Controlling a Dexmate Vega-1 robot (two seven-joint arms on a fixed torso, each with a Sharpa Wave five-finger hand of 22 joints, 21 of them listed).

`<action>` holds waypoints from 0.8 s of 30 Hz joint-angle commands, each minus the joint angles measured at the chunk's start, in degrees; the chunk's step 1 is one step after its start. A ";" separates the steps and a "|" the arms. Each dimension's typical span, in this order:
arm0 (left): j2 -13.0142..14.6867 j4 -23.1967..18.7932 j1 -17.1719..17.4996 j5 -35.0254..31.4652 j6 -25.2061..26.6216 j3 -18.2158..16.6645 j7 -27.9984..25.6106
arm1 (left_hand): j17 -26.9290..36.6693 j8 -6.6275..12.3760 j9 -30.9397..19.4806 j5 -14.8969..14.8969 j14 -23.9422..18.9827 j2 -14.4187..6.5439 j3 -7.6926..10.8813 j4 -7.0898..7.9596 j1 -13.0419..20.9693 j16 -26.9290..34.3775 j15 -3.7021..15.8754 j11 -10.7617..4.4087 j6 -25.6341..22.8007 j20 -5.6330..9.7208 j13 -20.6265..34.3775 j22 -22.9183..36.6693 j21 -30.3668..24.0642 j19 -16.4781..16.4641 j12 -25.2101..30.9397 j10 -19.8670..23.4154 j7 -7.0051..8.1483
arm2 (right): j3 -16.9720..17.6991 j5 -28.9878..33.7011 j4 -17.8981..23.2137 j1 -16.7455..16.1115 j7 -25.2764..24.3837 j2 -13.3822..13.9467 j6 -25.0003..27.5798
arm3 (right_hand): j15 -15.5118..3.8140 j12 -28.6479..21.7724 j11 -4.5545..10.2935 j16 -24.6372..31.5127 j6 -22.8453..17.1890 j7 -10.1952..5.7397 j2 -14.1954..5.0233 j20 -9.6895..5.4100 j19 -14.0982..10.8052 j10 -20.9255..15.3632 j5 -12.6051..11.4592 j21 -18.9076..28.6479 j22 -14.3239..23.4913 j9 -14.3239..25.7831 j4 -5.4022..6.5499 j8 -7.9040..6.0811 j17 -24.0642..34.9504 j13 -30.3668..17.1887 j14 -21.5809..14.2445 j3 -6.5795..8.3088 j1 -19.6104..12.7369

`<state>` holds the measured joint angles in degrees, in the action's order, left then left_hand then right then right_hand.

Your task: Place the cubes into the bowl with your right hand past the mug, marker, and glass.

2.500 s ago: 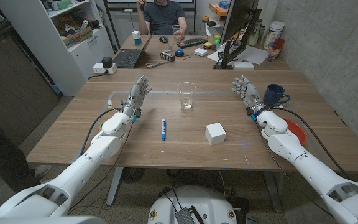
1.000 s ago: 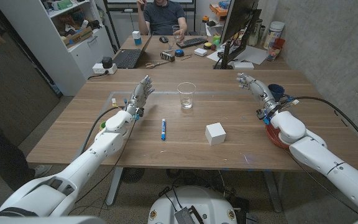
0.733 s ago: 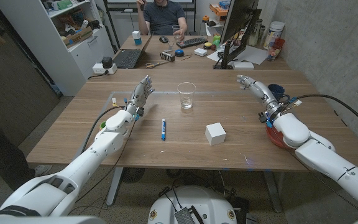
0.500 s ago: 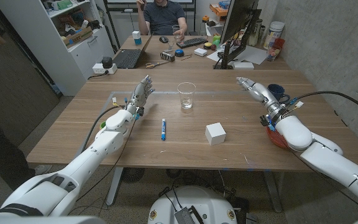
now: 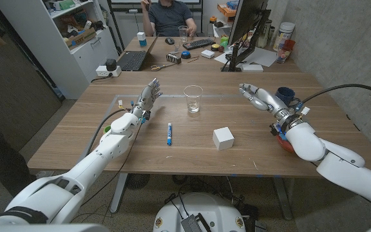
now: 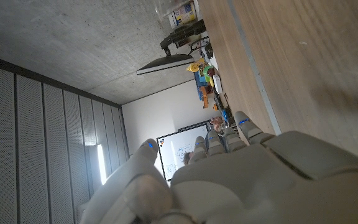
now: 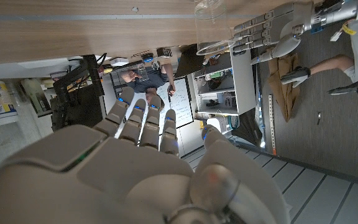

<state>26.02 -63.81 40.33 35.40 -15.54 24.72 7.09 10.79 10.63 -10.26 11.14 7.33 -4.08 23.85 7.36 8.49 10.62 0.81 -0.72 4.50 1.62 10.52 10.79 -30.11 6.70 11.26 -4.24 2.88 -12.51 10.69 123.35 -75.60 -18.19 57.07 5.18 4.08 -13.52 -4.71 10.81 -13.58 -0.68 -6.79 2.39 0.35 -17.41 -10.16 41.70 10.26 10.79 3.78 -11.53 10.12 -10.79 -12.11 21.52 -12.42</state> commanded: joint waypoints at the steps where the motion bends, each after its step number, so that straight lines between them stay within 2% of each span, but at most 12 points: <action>1: 0.32 0.64 -0.75 -0.39 0.38 0.47 0.88 | 0.11 0.45 -0.33 0.27 0.66 0.30 -0.33 0.04 -0.10 0.23 -0.11 0.06 0.05 -0.43 0.09 0.30 0.07 0.26 0.20 -0.35 0.16 | -1.94 13.67 6.20 -1.97 -1.29 1.36 8.39 | -0.58 -0.44 0.26 0.45 -0.90 -0.26 1.18 0.98 -0.73 -0.79 0.17 -0.04 0.21 0.25 -0.65 -0.27 0.13 -0.32 -0.74 -0.15 -0.40; 4: 0.20 0.81 -0.82 -0.23 0.48 0.49 1.09 | 0.11 0.46 -0.33 0.27 0.65 0.29 -0.35 0.04 -0.12 0.24 -0.13 0.08 0.02 -0.36 0.09 0.30 0.07 0.23 0.19 -0.38 0.02 | -3.13 16.65 6.53 -1.70 -1.48 0.99 9.68 | -1.10 -0.57 0.52 0.68 -1.37 -0.33 1.53 1.24 -1.67 -1.25 0.19 0.11 0.20 0.24 -0.90 -0.35 0.15 -0.31 -1.63 -0.26 -0.44; 5: 0.20 0.62 -0.75 -0.16 0.71 0.46 0.93 | 0.11 0.45 -0.33 0.28 0.65 0.29 -0.36 0.04 -0.12 0.24 -0.16 0.05 0.04 -0.37 0.09 0.30 0.09 0.27 0.19 -0.37 -0.02 | -4.03 18.79 7.63 -1.20 0.35 1.69 11.82 | -1.15 -0.57 0.64 0.75 -1.36 -0.34 1.55 1.36 -2.00 -1.32 0.17 0.17 0.20 0.24 -1.00 -0.32 0.14 -0.31 -1.93 -0.23 -0.52; 8: 0.44 0.40 -0.77 -0.16 1.06 0.51 1.10 | 0.10 0.43 -0.33 0.28 0.69 0.29 -0.38 0.05 -0.13 0.23 -0.15 0.00 0.09 -0.38 0.09 0.30 0.11 0.31 0.17 -0.44 -0.02 | -6.00 23.46 8.68 -0.50 1.56 2.24 14.15 | -1.36 -0.60 0.77 0.79 -1.48 -0.49 1.62 1.60 -2.38 -1.48 0.14 0.21 0.19 0.23 -1.26 -0.32 0.11 -0.31 -2.28 -0.16 -0.76; 11: 0.39 0.70 -0.86 -0.30 0.64 0.45 1.04 | 0.10 0.41 -0.33 0.28 0.71 0.29 -0.39 0.05 -0.14 0.22 -0.14 -0.04 0.14 -0.47 0.09 0.30 0.13 0.35 0.14 -0.50 -0.02 | -6.66 24.86 9.03 -0.16 2.49 2.68 13.77 | -1.66 -0.61 0.77 0.84 -1.63 -0.46 1.80 0.83 -3.21 -1.66 0.12 0.31 0.17 0.23 -1.67 -0.29 0.08 -0.30 -2.83 -0.10 -1.08; 15: 0.47 0.78 -0.85 -0.33 0.35 0.42 1.30 | 0.10 0.39 -0.33 0.29 0.71 0.28 -0.42 0.06 -0.15 0.23 -0.13 -0.04 0.18 -0.48 0.09 0.31 0.13 0.34 0.13 -0.53 -0.20 | -8.82 29.70 9.73 0.71 4.05 2.80 15.33 | -1.77 -0.72 0.97 0.78 -1.77 -0.26 1.90 -0.12 -3.92 -2.10 0.13 0.38 0.15 0.22 -1.88 -0.27 0.11 -0.29 -3.03 -0.09 -1.19; 18: 0.39 0.62 -0.71 -0.14 0.41 0.31 1.15 | 0.10 0.39 -0.33 0.30 0.72 0.28 -0.44 0.06 -0.16 0.23 -0.12 -0.03 0.18 -0.49 0.09 0.31 0.14 0.34 0.14 -0.52 -0.26 | -8.99 29.97 9.65 1.18 5.41 3.35 14.22 | -1.81 -0.82 0.69 0.79 -1.86 0.02 1.85 -0.20 -4.28 -2.50 0.11 0.36 0.14 0.21 -2.04 -0.25 0.12 -0.29 -3.35 -0.01 -1.30; 24: 0.57 0.12 -0.36 -0.38 0.33 0.32 0.76 | 0.10 0.38 -0.33 0.31 0.73 0.27 -0.47 0.07 -0.17 0.23 -0.11 0.08 0.20 -0.47 0.09 0.31 0.17 0.36 0.13 -0.56 -0.31 | -10.55 35.68 10.15 1.42 6.50 2.94 16.23 | -2.24 -0.90 0.69 0.73 -2.12 0.75 1.92 -0.84 -4.66 -3.00 0.09 0.22 0.11 0.19 -2.53 -0.23 0.08 -0.26 -3.78 0.15 -1.73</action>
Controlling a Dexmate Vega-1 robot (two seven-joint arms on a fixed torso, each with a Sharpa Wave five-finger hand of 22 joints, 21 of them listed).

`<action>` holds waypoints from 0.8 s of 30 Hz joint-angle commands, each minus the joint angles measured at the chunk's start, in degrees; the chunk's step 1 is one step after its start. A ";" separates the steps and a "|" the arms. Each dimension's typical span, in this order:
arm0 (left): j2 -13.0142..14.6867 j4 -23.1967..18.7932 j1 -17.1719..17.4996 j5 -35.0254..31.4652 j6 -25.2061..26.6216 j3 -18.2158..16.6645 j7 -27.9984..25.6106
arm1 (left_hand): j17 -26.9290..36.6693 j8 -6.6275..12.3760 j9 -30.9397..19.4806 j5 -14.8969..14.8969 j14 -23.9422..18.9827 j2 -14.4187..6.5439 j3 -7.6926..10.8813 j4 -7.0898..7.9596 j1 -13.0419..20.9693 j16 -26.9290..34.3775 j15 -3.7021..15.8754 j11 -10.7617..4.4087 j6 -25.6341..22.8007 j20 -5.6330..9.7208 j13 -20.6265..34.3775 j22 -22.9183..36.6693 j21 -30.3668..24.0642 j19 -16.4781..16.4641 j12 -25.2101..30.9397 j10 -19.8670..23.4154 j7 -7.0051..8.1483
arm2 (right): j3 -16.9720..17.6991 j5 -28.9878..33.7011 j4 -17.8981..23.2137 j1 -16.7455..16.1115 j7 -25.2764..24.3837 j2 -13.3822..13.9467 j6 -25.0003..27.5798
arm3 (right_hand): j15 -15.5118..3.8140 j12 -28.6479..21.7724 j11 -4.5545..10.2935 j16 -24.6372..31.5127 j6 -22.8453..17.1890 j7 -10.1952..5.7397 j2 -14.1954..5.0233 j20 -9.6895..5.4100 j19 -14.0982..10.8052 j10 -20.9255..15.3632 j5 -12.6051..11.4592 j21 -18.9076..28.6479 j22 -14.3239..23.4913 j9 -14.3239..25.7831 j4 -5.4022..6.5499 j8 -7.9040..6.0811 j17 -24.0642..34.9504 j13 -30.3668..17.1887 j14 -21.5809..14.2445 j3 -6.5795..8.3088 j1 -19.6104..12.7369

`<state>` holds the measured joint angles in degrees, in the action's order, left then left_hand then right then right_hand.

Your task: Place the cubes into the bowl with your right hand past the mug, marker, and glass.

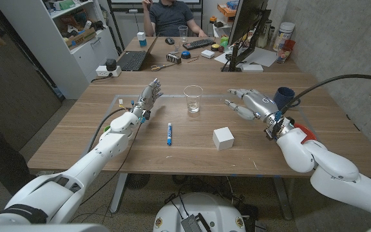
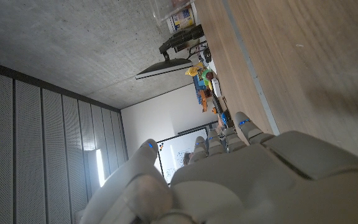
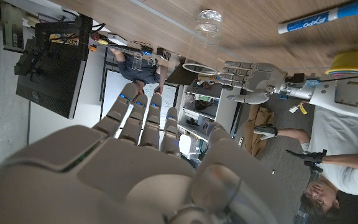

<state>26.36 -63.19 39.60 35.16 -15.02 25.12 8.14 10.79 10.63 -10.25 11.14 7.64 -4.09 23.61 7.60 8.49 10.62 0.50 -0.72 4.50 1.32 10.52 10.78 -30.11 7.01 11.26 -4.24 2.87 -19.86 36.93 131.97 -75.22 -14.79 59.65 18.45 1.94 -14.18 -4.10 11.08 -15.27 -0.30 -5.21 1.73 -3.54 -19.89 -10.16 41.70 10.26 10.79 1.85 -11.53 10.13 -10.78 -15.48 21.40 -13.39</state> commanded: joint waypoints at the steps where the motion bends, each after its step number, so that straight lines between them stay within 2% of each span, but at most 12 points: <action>1: 0.29 -0.73 0.50 0.00 -0.05 -0.14 -0.31 | 0.10 0.39 -0.33 0.31 0.42 0.27 -0.23 -0.18 -0.17 0.23 0.18 0.10 0.20 -0.17 0.09 0.31 0.17 0.05 0.14 -0.54 -0.31 | -3.48 10.47 1.87 1.01 3.56 0.29 3.47 | -0.21 -0.23 0.11 0.45 -0.45 0.39 0.40 -0.21 -0.81 -0.52 0.09 0.20 0.11 0.19 -0.66 -0.23 0.07 -0.27 -0.44 0.26 -0.80; 5: 0.50 -1.43 0.84 -0.05 0.20 -0.30 -1.02 | 0.10 0.37 -0.33 0.31 0.43 0.27 -0.25 -0.18 -0.18 0.23 0.21 0.05 0.24 -0.12 0.09 0.32 0.18 0.07 0.15 -0.53 -0.36 | -4.19 13.34 2.02 0.87 4.03 -0.02 3.77 | -1.01 -0.20 0.19 0.41 -0.55 0.40 1.07 -0.97 -1.76 -0.74 0.15 0.29 0.08 0.18 -1.29 -0.17 0.02 -0.25 -0.87 0.10 -1.17; 7: 0.63 -1.65 0.92 -0.22 0.29 -0.24 -1.17 | 0.10 0.37 -0.33 0.32 0.44 0.27 -0.26 -0.18 -0.18 0.22 0.18 0.06 0.24 -0.15 0.09 0.32 0.19 0.07 0.16 -0.51 -0.34 | -2.77 8.84 1.26 0.79 4.25 0.40 0.54 | -1.20 -0.12 0.49 0.34 -0.02 -0.09 1.36 -1.04 -2.05 -0.76 0.11 0.19 0.04 0.17 -2.02 0.08 -0.03 -0.24 -1.08 0.20 -1.89; 9: 0.68 -1.74 1.03 -0.13 0.34 -0.25 -1.09 | 0.09 0.38 -0.33 0.32 0.46 0.26 -0.27 -0.18 -0.18 0.22 0.21 0.01 0.22 -0.16 0.09 0.32 0.19 0.07 0.12 -0.62 -0.35 | -3.01 9.42 1.44 1.00 5.92 0.22 1.41 | -1.53 0.18 0.94 0.15 1.37 0.00 1.77 -1.34 -2.36 -0.28 0.09 0.05 0.02 0.19 -2.91 0.59 -0.06 -0.23 -1.07 0.24 -2.71; 11: 0.72 -1.97 1.19 -0.20 0.43 -0.27 -1.44 | 0.09 0.38 -0.33 0.32 0.47 0.26 -0.28 -0.18 -0.18 0.22 0.19 0.05 0.23 -0.16 0.09 0.32 0.20 0.07 0.13 -0.60 -0.39 | -3.65 11.50 1.56 1.25 6.77 0.10 2.36 | -1.64 0.45 1.03 0.00 2.28 0.43 2.11 -1.58 -2.54 0.25 0.13 -0.05 0.02 0.21 -3.24 0.86 -0.03 -0.24 -0.87 0.10 -2.87; 12: 0.73 -1.99 1.22 -0.16 0.51 -0.28 -1.45 | 0.09 0.37 -0.33 0.32 0.46 0.26 -0.29 -0.18 -0.18 0.22 0.19 0.02 0.25 -0.14 0.09 0.32 0.22 0.11 0.14 -0.58 -0.37 | -3.17 10.12 1.20 1.07 6.23 0.07 1.26 | -1.76 0.61 0.99 -0.06 2.60 0.45 2.26 -1.64 -2.54 0.59 0.15 -0.11 0.02 0.22 -3.32 0.94 0.01 -0.24 -0.72 0.00 -2.85; 17: 0.68 -1.99 1.24 -0.13 0.68 -0.23 -1.52 | 0.09 0.37 -0.33 0.33 0.47 0.25 -0.31 -0.19 -0.19 0.22 0.20 0.04 0.24 -0.13 0.09 0.32 0.22 0.09 0.13 -0.60 -0.41 | -3.97 10.99 1.29 2.10 9.84 -0.55 2.50 | -1.92 1.41 1.46 -0.38 4.03 -0.10 3.19 -1.44 -2.24 2.46 0.21 -0.61 0.02 0.31 -3.81 1.10 0.18 -0.28 0.29 -0.68 -2.74; 20: 0.68 -1.89 1.15 -0.28 0.61 -0.11 -1.41 | 0.09 0.38 -0.33 0.34 0.50 0.25 -0.33 -0.19 -0.19 0.21 0.21 0.13 0.23 -0.21 0.09 0.32 0.24 0.13 0.13 -0.62 -0.31 | -4.39 11.92 1.24 2.52 11.39 -0.81 3.45 | -2.00 1.95 1.92 -0.43 5.43 -0.53 4.37 0.64 -2.28 3.96 0.20 -1.00 0.00 0.39 -3.84 1.19 0.36 -0.33 1.00 -1.70 -1.88; 21: 0.57 -1.96 1.23 -0.21 0.67 -0.18 -1.71 | 0.09 0.38 -0.33 0.34 0.51 0.25 -0.33 -0.19 -0.19 0.21 0.21 0.08 0.24 -0.19 0.09 0.32 0.25 0.13 0.14 -0.61 -0.29 | -4.47 12.09 1.27 2.71 11.94 -0.57 3.32 | -2.15 2.08 2.24 -0.42 5.95 -0.72 4.84 2.26 -2.65 4.44 0.14 -1.09 -0.01 0.42 -3.80 1.15 0.43 -0.36 1.27 -2.15 -1.44; 22: 0.42 -1.69 1.13 -0.19 0.57 -0.16 -1.67 | 0.09 0.37 -0.33 0.34 0.50 0.25 -0.34 -0.19 -0.19 0.21 0.21 0.08 0.26 -0.24 0.09 0.32 0.25 0.12 0.15 -0.58 -0.28 | -4.73 12.77 1.44 2.83 12.59 -0.66 3.88 | -2.28 2.12 2.69 -0.43 6.51 -2.08 5.20 3.79 -2.88 4.74 0.01 -1.27 -0.02 0.45 -3.77 1.11 0.48 -0.39 1.59 -2.54 -1.07; 23: 0.48 -1.69 1.07 -0.21 0.73 -0.07 -1.51 | 0.08 0.37 -0.33 0.34 0.49 0.25 -0.35 -0.19 -0.19 0.22 0.26 0.01 0.24 -0.20 0.09 0.32 0.25 0.13 0.15 -0.58 -0.22 | -5.11 13.81 1.56 3.03 13.30 -0.82 4.63 | -2.14 2.20 3.15 -0.46 6.76 -2.69 5.37 5.10 -3.17 5.17 -0.12 -1.41 -0.04 0.48 -3.76 0.99 0.50 -0.41 1.91 -2.79 -0.83; 24: 0.48 -1.73 1.07 -0.27 0.80 -0.01 -1.54 | 0.08 0.37 -0.33 0.34 0.51 0.25 -0.36 -0.19 -0.20 0.21 0.21 0.03 0.26 -0.20 0.09 0.32 0.26 0.13 0.15 -0.58 -0.13 | -5.22 13.97 1.56 3.22 14.06 -0.87 4.92 | -2.14 2.26 3.22 -0.44 7.05 -3.02 5.53 5.84 -3.35 5.46 -0.17 -1.50 -0.05 0.49 -3.75 0.99 0.52 -0.42 2.01 -2.96 -0.67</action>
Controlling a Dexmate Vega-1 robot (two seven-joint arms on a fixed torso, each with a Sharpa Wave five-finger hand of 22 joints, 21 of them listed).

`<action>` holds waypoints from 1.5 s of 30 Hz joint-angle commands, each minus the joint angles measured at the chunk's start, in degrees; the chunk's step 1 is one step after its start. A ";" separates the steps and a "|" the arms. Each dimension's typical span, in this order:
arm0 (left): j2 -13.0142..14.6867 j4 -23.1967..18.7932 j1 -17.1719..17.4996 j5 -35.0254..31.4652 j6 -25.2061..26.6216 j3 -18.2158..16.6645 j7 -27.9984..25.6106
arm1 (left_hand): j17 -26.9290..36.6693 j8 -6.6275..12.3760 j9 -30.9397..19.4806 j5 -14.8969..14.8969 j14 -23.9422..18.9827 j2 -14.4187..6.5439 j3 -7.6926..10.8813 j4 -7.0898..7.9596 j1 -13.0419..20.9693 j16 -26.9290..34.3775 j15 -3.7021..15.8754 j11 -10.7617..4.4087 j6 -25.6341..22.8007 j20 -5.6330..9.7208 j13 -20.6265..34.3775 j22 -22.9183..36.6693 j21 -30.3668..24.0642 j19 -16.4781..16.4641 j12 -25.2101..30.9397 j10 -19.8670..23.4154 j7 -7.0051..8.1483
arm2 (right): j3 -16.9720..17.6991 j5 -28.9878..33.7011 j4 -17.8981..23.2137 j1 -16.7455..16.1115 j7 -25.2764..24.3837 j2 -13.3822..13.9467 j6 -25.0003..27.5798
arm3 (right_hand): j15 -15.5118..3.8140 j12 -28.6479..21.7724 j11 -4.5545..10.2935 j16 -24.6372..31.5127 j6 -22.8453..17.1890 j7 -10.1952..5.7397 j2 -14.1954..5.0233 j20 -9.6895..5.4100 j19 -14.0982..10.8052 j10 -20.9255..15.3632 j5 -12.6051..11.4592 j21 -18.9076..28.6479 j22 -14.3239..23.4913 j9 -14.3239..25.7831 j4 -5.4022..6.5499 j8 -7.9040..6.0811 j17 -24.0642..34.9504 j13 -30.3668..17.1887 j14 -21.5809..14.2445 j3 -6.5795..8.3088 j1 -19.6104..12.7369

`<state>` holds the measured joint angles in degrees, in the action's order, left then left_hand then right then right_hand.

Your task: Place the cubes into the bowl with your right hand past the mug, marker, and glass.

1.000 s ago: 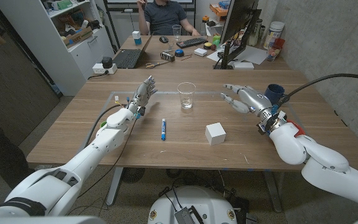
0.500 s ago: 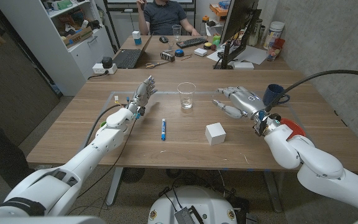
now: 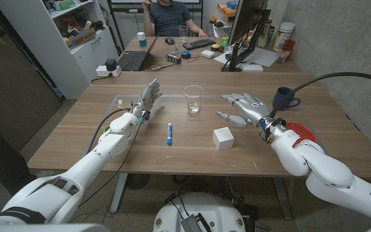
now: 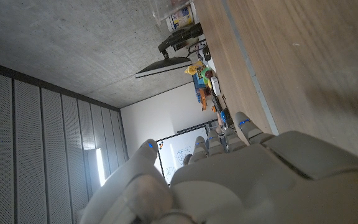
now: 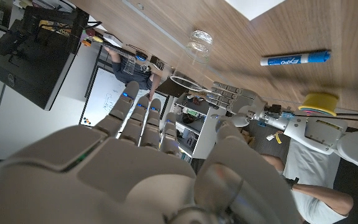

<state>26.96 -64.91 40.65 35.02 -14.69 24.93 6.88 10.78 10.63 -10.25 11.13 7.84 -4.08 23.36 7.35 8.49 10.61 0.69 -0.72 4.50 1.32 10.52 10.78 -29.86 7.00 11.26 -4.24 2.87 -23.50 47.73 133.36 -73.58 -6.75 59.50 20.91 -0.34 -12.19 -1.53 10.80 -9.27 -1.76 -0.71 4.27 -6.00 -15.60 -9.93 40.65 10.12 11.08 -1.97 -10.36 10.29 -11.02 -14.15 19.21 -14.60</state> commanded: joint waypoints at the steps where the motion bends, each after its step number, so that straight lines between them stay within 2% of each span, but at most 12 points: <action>1: -0.18 0.13 -0.02 -0.22 0.35 0.23 -0.31 | 0.09 0.37 -0.33 0.34 0.31 0.26 -0.13 0.06 -0.20 0.22 0.00 0.01 0.25 0.01 0.09 0.32 0.01 0.11 0.15 -0.59 -0.12 | -1.49 2.66 0.34 1.83 7.30 -0.79 2.79 | 0.17 0.45 0.84 -0.10 1.93 -1.73 1.29 3.81 -1.07 1.78 -0.46 -0.56 0.08 0.21 0.07 0.02 0.37 -0.20 0.67 -1.01 0.75; 3: -0.30 0.22 -0.04 -0.07 0.46 0.20 -0.31 | 0.09 0.36 -0.33 0.35 0.33 0.25 -0.14 0.06 -0.20 0.21 0.05 -0.03 0.30 0.06 0.09 0.32 0.01 0.11 0.16 -0.57 -0.13 | -2.80 5.80 0.32 2.55 8.96 -1.10 4.36 | 0.31 0.78 0.93 -0.23 3.41 -1.32 2.07 4.41 -1.34 3.05 -0.57 -0.81 0.04 0.21 -0.19 0.25 0.33 -0.23 1.17 -1.46 0.83; 6: -0.35 0.50 -0.21 -0.13 0.54 0.26 -0.29 | 0.09 0.35 -0.34 0.35 0.35 0.25 -0.16 0.06 -0.21 0.21 0.04 0.01 0.32 0.13 0.09 0.32 0.02 0.11 0.16 -0.58 -0.15 | -3.24 6.59 0.09 3.21 10.51 -0.92 4.14 | 1.01 1.02 0.70 -0.28 6.22 0.68 4.43 4.45 -1.99 5.01 -1.02 -1.47 -0.04 0.19 -1.49 0.29 0.17 -0.27 1.72 -2.44 0.04; 9: -0.35 0.66 -0.37 -0.24 0.56 0.29 -0.34 | 0.08 0.34 -0.34 0.35 0.34 0.24 -0.19 0.07 -0.22 0.22 0.00 -0.04 0.35 0.12 0.09 0.33 0.03 0.09 0.14 -0.64 -0.20 | -3.79 7.57 0.20 3.87 12.99 -1.17 5.02 | 1.01 1.00 0.98 -0.19 7.70 1.67 6.20 4.53 -4.35 6.28 -1.60 -1.40 -0.09 0.17 -2.80 0.04 0.09 -0.30 1.78 -3.05 -1.31; 13: -0.49 1.08 -0.66 -0.22 0.61 0.35 -0.17 | 0.08 0.33 -0.34 0.36 0.33 0.24 -0.21 0.06 -0.22 0.23 -0.01 0.11 0.38 0.14 0.09 0.33 0.03 0.07 0.17 -0.58 -0.20 | -3.93 7.35 0.82 4.36 15.69 -1.47 5.51 | 0.94 1.00 1.40 -0.08 9.88 0.65 7.54 7.00 -6.86 7.90 -2.35 -1.54 -0.17 0.20 -3.78 0.07 0.09 -0.33 1.64 -3.71 -2.47; 17: -0.65 1.62 -1.09 -0.28 0.71 0.52 0.18 | 0.08 0.33 -0.33 0.36 0.36 0.23 -0.23 0.06 -0.22 0.22 0.02 0.10 0.39 0.08 0.09 0.33 0.05 0.09 0.16 -0.62 0.00 | -4.23 7.59 1.55 5.10 19.57 -1.36 6.31 | 1.01 0.86 1.81 0.29 11.11 -0.96 8.28 7.48 -9.61 8.81 -2.94 -1.47 -0.22 0.23 -4.12 -0.11 0.16 -0.35 0.64 -4.36 -2.85; 20: -0.80 2.01 -1.36 -0.41 0.82 0.62 0.07 | 0.08 0.31 -0.33 0.37 0.39 0.23 -0.25 0.06 -0.23 0.21 -0.01 0.12 0.46 0.05 0.09 0.33 0.08 0.14 0.13 -0.70 0.03 | -4.69 8.10 2.32 6.20 23.82 -1.04 6.85 | 0.83 0.83 1.97 0.30 11.80 -1.05 8.68 7.45 -10.70 9.13 -3.16 -1.44 -0.24 0.23 -4.29 -0.07 0.16 -0.36 0.48 -4.68 -2.98; 23: -0.99 2.35 -1.60 -0.55 0.94 0.72 -0.12 | 0.08 0.33 -0.34 0.37 0.40 0.22 -0.27 0.06 -0.23 0.21 0.01 0.03 0.43 0.08 0.09 0.33 0.10 0.17 0.13 -0.70 -0.02 | -4.54 6.41 2.76 7.34 27.87 -0.03 5.88 | 0.37 0.58 2.32 0.36 12.29 -1.53 9.72 7.00 -13.88 9.34 -3.83 -1.14 -0.29 0.23 -4.99 -0.35 0.10 -0.35 -0.17 -5.42 -3.87; 26: -1.06 2.59 -1.72 -0.50 1.01 0.79 0.13 | 0.08 0.32 -0.34 0.38 0.44 0.22 -0.29 0.06 -0.23 0.20 -0.02 0.05 0.46 0.03 0.09 0.33 0.12 0.20 0.15 -0.67 -0.13 | -4.87 6.37 2.61 7.74 28.41 -0.92 6.45 | -0.02 0.30 2.37 0.67 12.47 -1.25 10.33 6.86 -17.14 9.23 -4.58 -0.87 -0.37 0.23 -5.49 -0.60 0.11 -0.34 -1.59 -6.22 -4.60; 35: -1.00 2.54 -1.62 -0.58 1.23 0.82 -0.10 | 0.07 0.31 -0.34 0.39 0.48 0.18 -0.34 0.06 -0.24 0.20 0.02 0.04 0.53 -0.01 0.09 0.33 0.16 0.24 0.15 -0.71 -0.11 | -6.01 7.12 2.60 9.21 31.80 -1.74 7.54 | -0.53 0.03 2.29 0.86 12.87 -0.77 11.21 6.09 -23.07 9.21 -6.04 -0.68 -0.58 0.22 -6.24 -0.80 0.11 -0.29 -3.81 -8.25 -5.55; 40: -0.96 2.53 -1.53 -0.56 1.15 0.75 -0.14 | 0.07 0.32 -0.34 0.40 0.48 0.17 -0.36 0.06 -0.24 0.20 -0.01 0.02 0.51 -0.08 0.09 0.34 0.19 0.26 0.15 -0.71 -0.13 | -5.90 4.73 2.77 10.16 34.38 -2.05 7.24 | -0.40 0.24 2.16 0.76 14.03 -0.04 11.48 5.69 -24.64 9.94 -6.63 -0.97 -0.66 0.21 -6.53 -0.48 0.11 -0.27 -4.28 -9.19 -5.95; 45: -0.96 2.46 -1.42 -0.51 1.18 0.70 -0.27 | 0.07 0.30 -0.34 0.40 0.46 0.16 -0.38 0.06 -0.24 0.22 0.01 -0.02 0.58 -0.10 0.09 0.34 0.19 0.23 0.16 -0.72 -0.16 | -7.78 6.62 3.29 11.39 37.26 -3.12 8.46 | 0.28 0.48 1.72 0.49 15.01 0.31 11.65 6.07 -24.88 10.78 -6.99 -1.54 -0.71 0.23 -6.49 -0.28 0.15 -0.27 -3.96 -10.08 -5.70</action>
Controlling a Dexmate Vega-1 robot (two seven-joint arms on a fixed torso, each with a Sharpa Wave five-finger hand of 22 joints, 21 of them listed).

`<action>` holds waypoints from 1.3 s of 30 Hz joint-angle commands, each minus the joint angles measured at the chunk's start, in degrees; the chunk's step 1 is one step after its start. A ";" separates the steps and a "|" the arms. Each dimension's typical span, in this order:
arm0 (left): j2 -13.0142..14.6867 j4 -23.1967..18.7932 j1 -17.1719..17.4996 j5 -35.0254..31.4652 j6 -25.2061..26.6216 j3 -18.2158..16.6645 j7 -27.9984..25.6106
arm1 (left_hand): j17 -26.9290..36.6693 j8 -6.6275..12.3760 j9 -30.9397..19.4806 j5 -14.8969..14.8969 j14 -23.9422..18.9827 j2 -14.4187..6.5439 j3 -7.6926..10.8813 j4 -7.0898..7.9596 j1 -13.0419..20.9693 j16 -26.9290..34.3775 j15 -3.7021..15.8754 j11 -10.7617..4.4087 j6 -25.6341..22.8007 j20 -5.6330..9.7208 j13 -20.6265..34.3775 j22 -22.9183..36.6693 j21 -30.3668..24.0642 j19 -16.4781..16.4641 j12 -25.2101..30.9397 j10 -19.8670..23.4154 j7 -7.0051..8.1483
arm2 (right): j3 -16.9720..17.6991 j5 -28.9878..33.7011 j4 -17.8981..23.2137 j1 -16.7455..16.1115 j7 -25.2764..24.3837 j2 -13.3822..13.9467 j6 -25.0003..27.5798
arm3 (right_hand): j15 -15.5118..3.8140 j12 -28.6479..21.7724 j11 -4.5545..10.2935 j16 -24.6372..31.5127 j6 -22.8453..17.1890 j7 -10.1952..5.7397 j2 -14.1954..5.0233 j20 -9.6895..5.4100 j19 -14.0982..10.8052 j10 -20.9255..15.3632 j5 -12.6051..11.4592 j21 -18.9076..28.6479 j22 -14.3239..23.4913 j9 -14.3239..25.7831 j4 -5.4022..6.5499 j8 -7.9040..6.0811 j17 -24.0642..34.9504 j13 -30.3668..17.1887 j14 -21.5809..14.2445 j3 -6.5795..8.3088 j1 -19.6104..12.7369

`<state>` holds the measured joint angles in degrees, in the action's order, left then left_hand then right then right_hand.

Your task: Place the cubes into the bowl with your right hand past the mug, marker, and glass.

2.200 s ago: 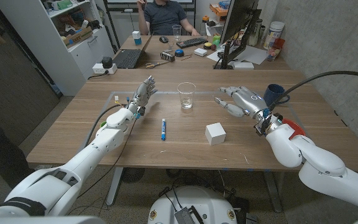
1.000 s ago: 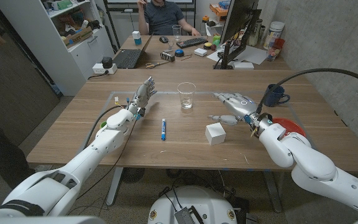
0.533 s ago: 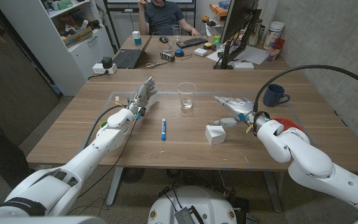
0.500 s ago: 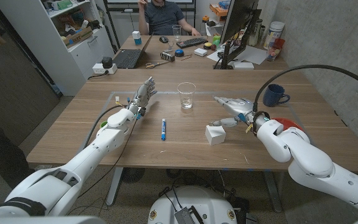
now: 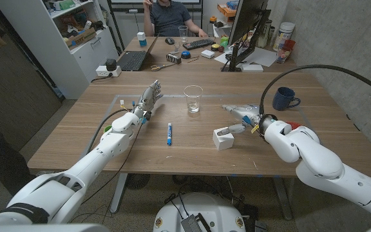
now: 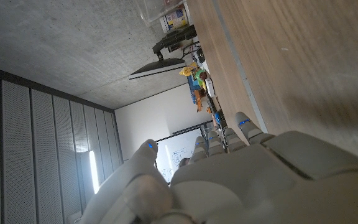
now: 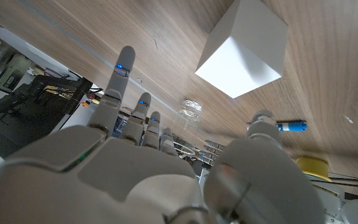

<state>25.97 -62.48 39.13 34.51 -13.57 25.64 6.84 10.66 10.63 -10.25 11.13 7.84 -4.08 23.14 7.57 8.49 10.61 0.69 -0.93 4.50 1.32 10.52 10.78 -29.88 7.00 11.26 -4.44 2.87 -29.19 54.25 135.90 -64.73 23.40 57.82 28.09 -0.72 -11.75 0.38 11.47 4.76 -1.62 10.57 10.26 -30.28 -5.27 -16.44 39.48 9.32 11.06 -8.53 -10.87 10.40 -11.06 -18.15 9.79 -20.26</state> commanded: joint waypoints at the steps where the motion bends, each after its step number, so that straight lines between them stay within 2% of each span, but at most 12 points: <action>1: 0.07 0.05 0.07 -0.03 0.09 0.02 -0.14 | 0.19 0.30 -0.34 0.40 0.50 0.16 -0.16 -0.17 -0.24 0.21 0.00 0.19 0.59 -0.13 0.10 0.34 0.21 0.23 0.16 -0.52 -0.13 | -1.60 -1.69 0.64 2.42 6.86 -1.67 0.85 | 0.67 0.05 -0.23 -0.19 1.01 0.19 0.37 0.11 -0.65 0.48 -0.50 -0.40 0.09 0.25 0.09 0.22 0.05 -0.22 0.04 -0.72 -0.01; 2: 0.09 0.01 0.11 -0.04 0.09 0.00 -0.21 | 0.19 0.30 -0.34 0.40 0.49 0.16 -0.17 -0.17 -0.25 0.21 -0.01 0.16 0.60 -0.14 0.10 0.34 0.21 0.23 0.16 -0.52 -0.10 | -2.94 0.56 0.68 2.63 6.80 -2.34 1.47 | 0.70 0.02 -0.31 -0.14 1.03 0.26 0.38 0.11 -0.72 0.45 -0.55 -0.47 0.08 0.26 0.13 0.20 0.06 -0.22 -0.13 -0.87 0.10; 7: 0.16 -0.04 0.17 0.00 0.14 -0.07 -0.28 | 0.19 0.30 -0.34 0.41 0.53 0.15 -0.19 -0.17 -0.24 0.20 0.01 0.15 0.60 -0.11 0.10 0.34 0.22 0.24 0.13 -0.61 -0.11 | -4.80 3.13 0.72 3.05 8.06 -4.12 3.18 | 0.70 -0.23 -0.59 -0.05 0.67 0.59 0.33 0.02 -1.76 0.05 -0.83 -0.71 0.06 0.28 0.38 -0.09 0.12 -0.22 -0.61 -1.78 0.74; 10: 0.12 0.09 0.14 0.00 0.07 -0.08 -0.27 | 0.19 0.29 -0.34 0.41 0.53 0.14 -0.20 -0.17 -0.24 0.21 -0.01 0.18 0.64 -0.11 0.10 0.34 0.23 0.22 0.15 -0.57 -0.11 | -4.61 1.98 0.52 2.89 8.21 -5.04 3.56 | 0.62 -0.26 -0.61 -0.03 0.60 0.56 0.31 0.11 -2.09 0.02 -0.93 -0.81 0.05 0.28 0.43 -0.16 0.13 -0.21 -0.78 -2.07 0.90; 11: 0.05 0.34 0.05 0.06 0.05 -0.07 -0.12 | 0.19 0.30 -0.34 0.41 0.52 0.13 -0.21 -0.17 -0.24 0.21 -0.02 0.14 0.64 -0.15 0.10 0.34 0.23 0.22 0.14 -0.60 -0.10 | -6.28 5.59 0.28 3.29 8.50 -5.57 4.29 | 0.59 -0.26 -0.62 -0.02 0.63 0.57 0.32 0.15 -2.21 0.02 -0.97 -0.84 0.05 0.28 0.45 -0.16 0.13 -0.21 -0.85 -2.17 0.95; 16: -0.08 0.81 -0.17 0.02 -0.14 0.01 0.16 | 0.19 0.31 -0.34 0.42 0.53 0.12 -0.23 -0.18 -0.23 0.21 -0.03 0.15 0.64 -0.12 0.10 0.34 0.24 0.22 0.16 -0.57 -0.12 | -6.55 6.78 -0.23 3.23 9.13 -6.93 5.17 | 1.14 -0.10 -0.91 -0.24 0.85 0.61 0.19 0.73 -1.89 0.58 -1.26 -1.55 0.04 0.29 0.54 -0.17 0.15 -0.20 -0.56 -2.88 1.24; 22: -0.05 1.15 -0.46 -0.03 -0.24 0.01 0.41 | 0.19 0.31 -0.34 0.42 0.56 0.11 -0.26 -0.18 -0.23 0.21 -0.02 0.16 0.65 -0.10 0.10 0.34 0.26 0.21 0.15 -0.60 -0.09 | -8.39 8.14 -1.21 5.49 13.83 -7.95 4.01 | 1.28 -0.05 -1.02 -0.34 1.23 0.22 0.04 0.94 -2.11 0.86 -1.51 -1.91 0.05 0.29 0.52 -0.10 0.15 -0.19 -0.46 -3.28 1.20; 29: -0.07 1.71 -0.64 0.02 -0.09 -0.01 0.51 | 0.19 0.30 -0.34 0.43 0.55 0.10 -0.29 -0.18 -0.23 0.22 -0.04 0.23 0.70 -0.14 0.10 0.34 0.27 0.20 0.17 -0.57 -0.01 | -10.36 9.31 -2.76 7.92 19.52 -10.39 3.48 | 1.88 0.35 -1.23 -0.66 2.25 -0.32 -0.05 1.04 -2.48 2.31 -2.03 -2.71 0.06 0.31 0.45 0.08 0.15 -0.18 0.15 -4.21 1.10; 33: -0.22 2.18 -0.73 0.15 -0.04 -0.04 0.58 | 0.19 0.32 -0.34 0.43 0.54 0.09 -0.30 -0.19 -0.23 0.23 -0.03 0.18 0.68 -0.14 0.10 0.34 0.28 0.20 0.18 -0.55 -0.02 | -10.31 8.56 -3.02 8.24 20.03 -10.76 2.70 | 1.84 0.27 -1.32 -0.60 2.21 -0.46 -0.07 1.10 -2.78 2.27 -2.18 -2.89 0.06 0.32 0.47 -0.02 0.16 -0.18 0.01 -4.52 1.16; 39: -0.41 2.94 -1.15 0.21 -0.27 -0.01 1.09 | 0.19 0.33 -0.34 0.43 0.55 0.07 -0.32 -0.19 -0.23 0.23 -0.04 0.20 0.67 -0.16 0.10 0.35 0.29 0.21 0.17 -0.59 -0.05 | -10.75 8.40 -3.63 9.44 22.15 -11.36 1.86 | 1.36 -0.03 -1.32 -0.24 1.45 -2.53 -0.31 0.47 -4.72 2.03 -2.79 -3.38 0.07 0.31 0.61 -0.45 0.19 -0.16 -1.16 -5.73 1.37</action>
<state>25.80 -60.69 38.52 34.61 -13.66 25.64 7.46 10.67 10.63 -10.25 11.13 7.83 -4.08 22.98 7.42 8.49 10.61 0.69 -0.93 4.72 1.32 10.51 10.78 -29.66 7.00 11.26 -4.44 2.66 -38.70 62.47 133.55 -57.58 40.06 48.25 31.72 0.73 -11.31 -0.72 11.01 6.11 -3.33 10.28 10.86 -33.76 -3.35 -18.81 36.38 9.34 11.05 -7.81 -10.87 10.40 -11.05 -18.57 4.66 -19.22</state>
